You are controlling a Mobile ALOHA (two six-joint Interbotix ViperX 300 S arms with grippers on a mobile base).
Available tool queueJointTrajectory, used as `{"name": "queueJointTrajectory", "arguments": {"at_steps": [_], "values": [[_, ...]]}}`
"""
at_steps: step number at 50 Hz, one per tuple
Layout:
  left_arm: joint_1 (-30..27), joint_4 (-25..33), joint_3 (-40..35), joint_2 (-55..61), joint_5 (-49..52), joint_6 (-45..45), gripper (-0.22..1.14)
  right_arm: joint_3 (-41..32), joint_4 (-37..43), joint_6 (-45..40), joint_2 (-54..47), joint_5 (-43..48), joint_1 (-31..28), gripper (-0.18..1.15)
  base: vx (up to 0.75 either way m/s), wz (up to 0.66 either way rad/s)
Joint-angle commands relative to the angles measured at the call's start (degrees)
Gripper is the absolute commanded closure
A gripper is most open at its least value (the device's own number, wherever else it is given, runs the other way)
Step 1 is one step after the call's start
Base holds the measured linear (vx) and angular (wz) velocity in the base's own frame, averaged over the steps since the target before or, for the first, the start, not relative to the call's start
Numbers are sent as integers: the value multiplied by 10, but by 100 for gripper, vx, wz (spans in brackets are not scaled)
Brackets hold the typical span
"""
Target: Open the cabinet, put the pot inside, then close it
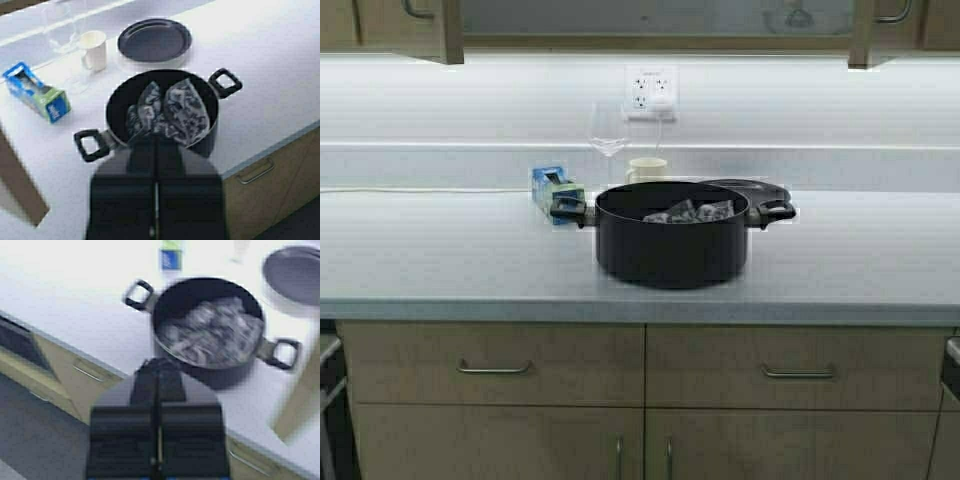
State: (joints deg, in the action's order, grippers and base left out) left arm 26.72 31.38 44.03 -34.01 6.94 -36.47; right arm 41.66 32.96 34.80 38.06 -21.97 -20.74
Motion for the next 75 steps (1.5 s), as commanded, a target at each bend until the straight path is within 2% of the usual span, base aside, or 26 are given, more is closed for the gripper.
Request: {"name": "queueJointTrajectory", "arguments": {"at_steps": [1,6,16,25,34,45,58,67,75], "values": [[44,-1,-46,60,-64,4,90,-40,3,-11,-51,58,-62,90,0,0],[59,-1,-74,117,-124,20,89,-61,3,-23,-104,100,-80,90,0,0],[60,-2,-151,233,-200,41,89,-105,0,-54,-209,223,-80,90,0,0],[52,-2,-233,333,-215,41,89,-156,-4,-54,-276,236,-74,90,0,0],[4,-2,-271,387,-222,47,89,-163,-4,-54,-295,235,-22,90,1,0],[-55,-2,-226,359,-222,46,89,-117,-8,-54,-262,229,53,90,1,-1],[-113,-2,-152,291,-226,42,89,-75,-27,-54,-220,218,115,90,1,-1],[-125,-3,-103,243,-234,48,89,-53,-28,-55,-195,217,127,90,1,-2],[-108,-2,-86,227,-234,61,87,-46,-27,-61,-183,217,119,85,0,0]]}}
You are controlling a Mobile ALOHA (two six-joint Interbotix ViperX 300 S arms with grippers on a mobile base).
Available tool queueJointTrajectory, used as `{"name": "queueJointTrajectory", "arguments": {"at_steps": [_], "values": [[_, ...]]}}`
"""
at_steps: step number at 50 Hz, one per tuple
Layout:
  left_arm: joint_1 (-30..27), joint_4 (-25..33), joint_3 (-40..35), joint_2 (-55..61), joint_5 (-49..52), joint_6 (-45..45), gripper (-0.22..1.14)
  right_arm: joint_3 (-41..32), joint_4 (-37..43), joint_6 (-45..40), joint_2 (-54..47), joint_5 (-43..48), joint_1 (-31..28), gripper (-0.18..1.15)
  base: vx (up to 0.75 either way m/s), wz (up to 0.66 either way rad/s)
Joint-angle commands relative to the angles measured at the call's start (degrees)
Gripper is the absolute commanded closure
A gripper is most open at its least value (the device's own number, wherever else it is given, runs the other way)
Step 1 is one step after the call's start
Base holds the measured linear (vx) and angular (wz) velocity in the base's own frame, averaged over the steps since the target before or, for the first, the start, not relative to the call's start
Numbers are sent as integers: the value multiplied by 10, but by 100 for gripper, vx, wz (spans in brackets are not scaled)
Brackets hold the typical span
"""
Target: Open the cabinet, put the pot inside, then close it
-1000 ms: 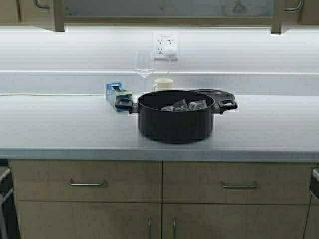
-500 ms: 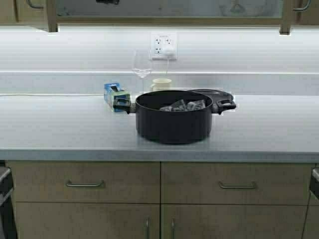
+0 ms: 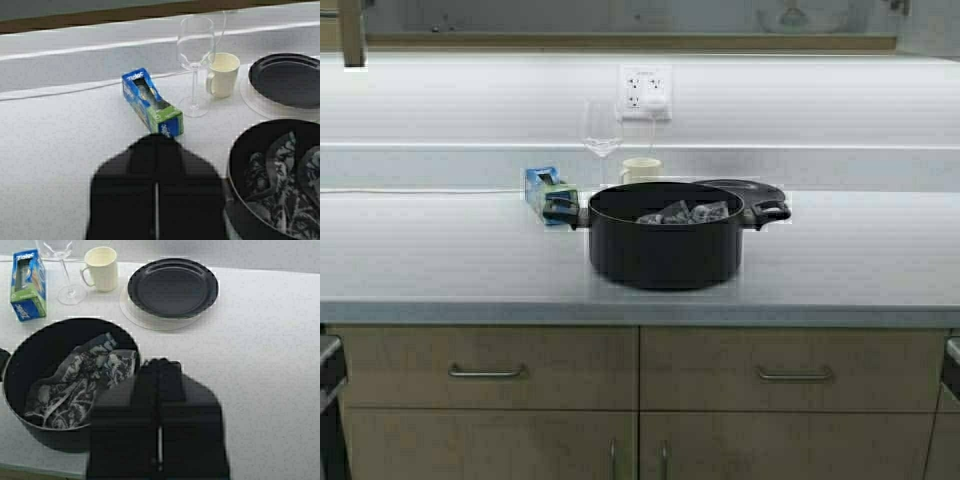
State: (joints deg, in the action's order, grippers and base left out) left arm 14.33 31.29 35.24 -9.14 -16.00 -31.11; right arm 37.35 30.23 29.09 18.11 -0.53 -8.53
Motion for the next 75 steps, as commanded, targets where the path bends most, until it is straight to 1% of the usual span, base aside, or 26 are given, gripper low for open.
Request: {"name": "queueJointTrajectory", "arguments": {"at_steps": [1,6,9,10,12,17,21,26,30,33,39,41,45,47,49,50,52,55,60,67,71,75], "values": [[19,-2,4,-23,-4,10,87,-4,0,-4,15,3,-5,83,0,0],[44,-1,11,-24,-5,14,76,2,1,-4,15,2,-18,66,0,0],[61,-2,15,-23,-6,15,65,7,3,-11,17,2,-28,54,0,0],[67,-1,18,-23,-7,16,59,10,3,-15,17,3,-32,50,0,0],[74,-1,22,-23,-9,18,51,14,4,-25,15,3,-38,43,0,0],[86,-1,41,-23,-22,31,34,31,7,-64,15,8,-54,28,0,0],[97,-1,67,-23,-46,62,22,51,9,-100,14,25,-69,20,1,0],[109,-7,101,-23,-83,117,8,83,8,-131,15,68,-88,11,1,0],[120,-28,131,-23,-113,173,0,116,9,-149,15,117,-111,7,2,0],[122,-52,155,-22,-140,230,-1,142,10,-173,17,162,-135,7,2,0],[125,-130,201,-11,-211,371,-1,193,1,-252,12,279,-182,7,2,0],[125,-161,216,-3,-249,427,-1,204,-5,-272,10,304,-185,7,2,0],[125,-212,247,26,-347,537,-1,236,-40,-341,-2,372,-187,7,2,0],[124,-226,259,50,-399,592,-1,250,-62,-379,-13,403,-187,7,2,0],[123,-227,271,91,-460,648,-1,258,-86,-419,-30,436,-187,7,1,-1],[122,-227,272,100,-470,658,-1,261,-99,-437,-41,451,-187,7,1,-1],[115,-227,274,148,-524,695,-1,263,-124,-470,-66,476,-185,7,1,-2],[106,-227,271,202,-574,722,-1,252,-155,-506,-107,504,-173,7,1,-1],[95,-227,261,255,-621,750,-1,221,-183,-533,-171,508,-164,7,2,-1],[74,-228,243,265,-628,755,-1,180,-182,-537,-238,509,-156,7,6,-3],[62,-229,236,271,-627,756,-1,158,-182,-538,-263,509,-156,7,12,-4],[61,-229,236,279,-626,758,-1,148,-182,-542,-279,509,-151,7,13,-5]]}}
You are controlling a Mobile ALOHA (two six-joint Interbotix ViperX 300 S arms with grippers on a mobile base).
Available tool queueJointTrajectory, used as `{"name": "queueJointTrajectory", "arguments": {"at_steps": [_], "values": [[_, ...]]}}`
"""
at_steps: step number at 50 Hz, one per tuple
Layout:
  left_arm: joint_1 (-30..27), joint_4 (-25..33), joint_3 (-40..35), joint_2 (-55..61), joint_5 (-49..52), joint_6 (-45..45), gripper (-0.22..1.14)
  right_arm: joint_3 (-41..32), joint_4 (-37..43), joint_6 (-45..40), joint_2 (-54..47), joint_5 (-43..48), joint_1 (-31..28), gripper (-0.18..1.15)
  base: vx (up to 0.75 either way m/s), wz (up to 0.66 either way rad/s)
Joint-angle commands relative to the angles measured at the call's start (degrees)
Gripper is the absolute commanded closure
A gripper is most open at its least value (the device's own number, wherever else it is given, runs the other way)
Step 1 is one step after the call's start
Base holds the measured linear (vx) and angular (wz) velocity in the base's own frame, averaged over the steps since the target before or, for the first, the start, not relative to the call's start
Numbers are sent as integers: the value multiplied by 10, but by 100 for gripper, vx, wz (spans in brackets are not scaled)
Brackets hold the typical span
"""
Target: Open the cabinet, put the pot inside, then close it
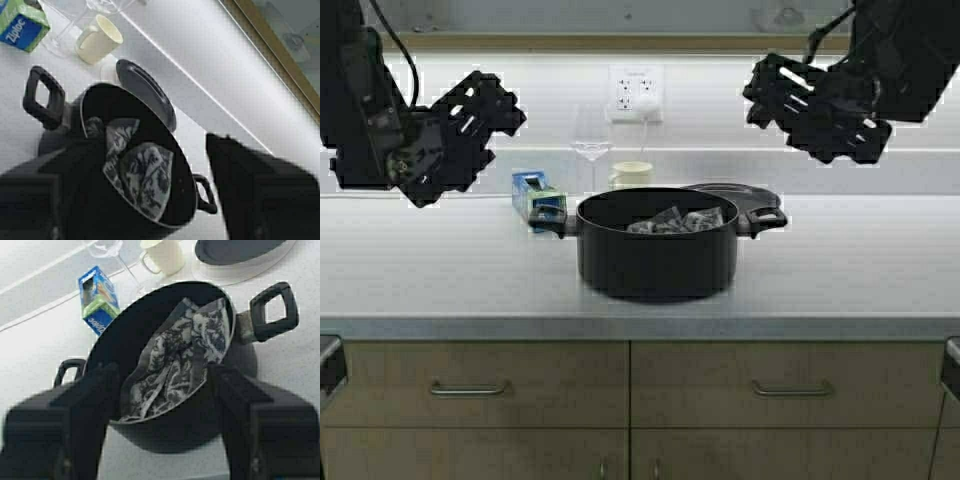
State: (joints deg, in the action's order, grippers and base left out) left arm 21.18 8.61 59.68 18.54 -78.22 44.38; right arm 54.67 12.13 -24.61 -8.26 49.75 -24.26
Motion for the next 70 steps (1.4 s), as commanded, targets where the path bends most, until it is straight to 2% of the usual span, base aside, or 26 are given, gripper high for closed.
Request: {"name": "queueJointTrajectory", "arguments": {"at_steps": [1,10,20,26,38,49,58,70], "values": [[-8,-4,-7,4,-4,4,-1,-27,-1,-7,-18,5,7,7,14,-5],[-8,-4,-12,40,-8,6,-1,-26,-4,-67,-66,29,8,7,17,0],[-8,-28,-25,85,-11,15,-1,-6,-18,-162,-161,157,7,7,16,3],[-7,-37,-25,108,-20,49,-1,-2,-21,-206,-229,221,-3,7,16,-1],[-8,-22,-36,179,-67,61,-1,-14,-17,-258,-338,330,-3,7,9,-4],[-8,-18,-96,243,-79,76,-1,-51,-15,-265,-360,332,4,7,2,-6],[-11,22,-121,274,-107,84,-1,-87,-14,-266,-374,311,9,7,0,0],[-14,21,-166,308,-106,108,-1,-120,-20,-276,-391,311,41,7,0,0]]}}
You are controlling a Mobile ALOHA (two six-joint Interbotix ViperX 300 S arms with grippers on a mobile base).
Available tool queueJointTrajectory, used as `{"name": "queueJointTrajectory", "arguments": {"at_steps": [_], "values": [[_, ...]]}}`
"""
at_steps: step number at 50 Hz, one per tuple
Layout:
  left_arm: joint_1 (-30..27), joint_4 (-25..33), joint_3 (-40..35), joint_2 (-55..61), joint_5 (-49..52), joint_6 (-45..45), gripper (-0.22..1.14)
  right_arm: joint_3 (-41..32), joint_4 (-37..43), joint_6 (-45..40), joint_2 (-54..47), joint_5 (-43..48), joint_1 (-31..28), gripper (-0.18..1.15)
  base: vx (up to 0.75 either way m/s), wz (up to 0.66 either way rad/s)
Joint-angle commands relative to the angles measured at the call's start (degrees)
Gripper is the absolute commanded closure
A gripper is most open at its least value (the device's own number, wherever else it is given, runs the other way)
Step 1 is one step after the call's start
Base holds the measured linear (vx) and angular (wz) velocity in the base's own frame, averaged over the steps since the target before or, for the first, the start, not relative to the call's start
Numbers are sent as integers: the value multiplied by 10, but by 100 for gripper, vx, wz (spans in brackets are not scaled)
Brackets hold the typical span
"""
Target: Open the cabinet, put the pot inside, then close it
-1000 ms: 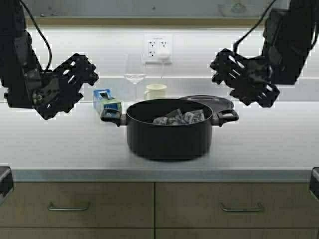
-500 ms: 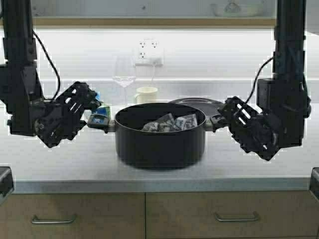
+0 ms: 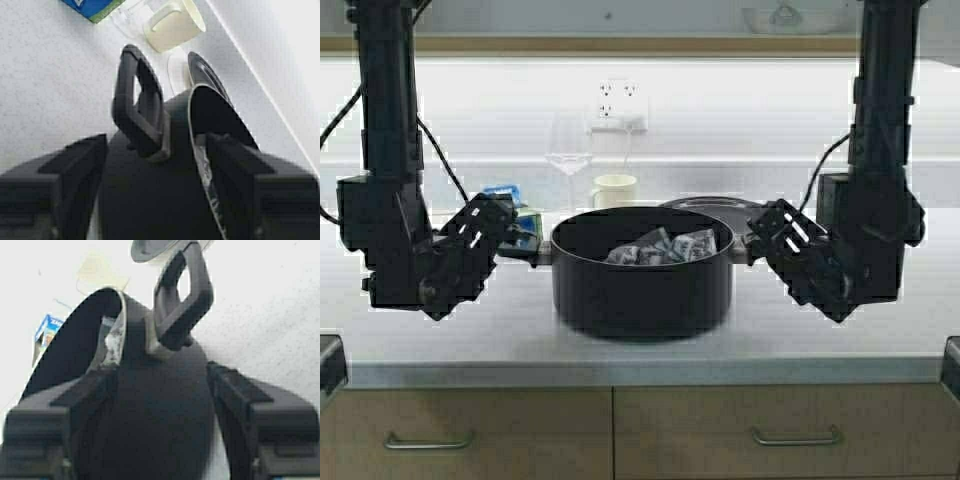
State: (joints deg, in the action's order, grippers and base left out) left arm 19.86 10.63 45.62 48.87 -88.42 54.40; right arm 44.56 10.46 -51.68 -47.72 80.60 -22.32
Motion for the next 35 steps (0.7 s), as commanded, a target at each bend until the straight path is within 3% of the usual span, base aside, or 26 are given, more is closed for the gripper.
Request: {"name": "queueJointTrajectory", "arguments": {"at_steps": [1,17,35], "values": [[-1,1,-32,9,-4,11,-1,-22,-5,-7,1,3,26,7,0,0],[-25,-25,-142,78,11,83,-1,-110,-63,-69,-54,3,71,7,0,0],[-86,-145,-244,100,98,88,-1,-228,-122,-125,-113,-1,106,7,0,0]]}}
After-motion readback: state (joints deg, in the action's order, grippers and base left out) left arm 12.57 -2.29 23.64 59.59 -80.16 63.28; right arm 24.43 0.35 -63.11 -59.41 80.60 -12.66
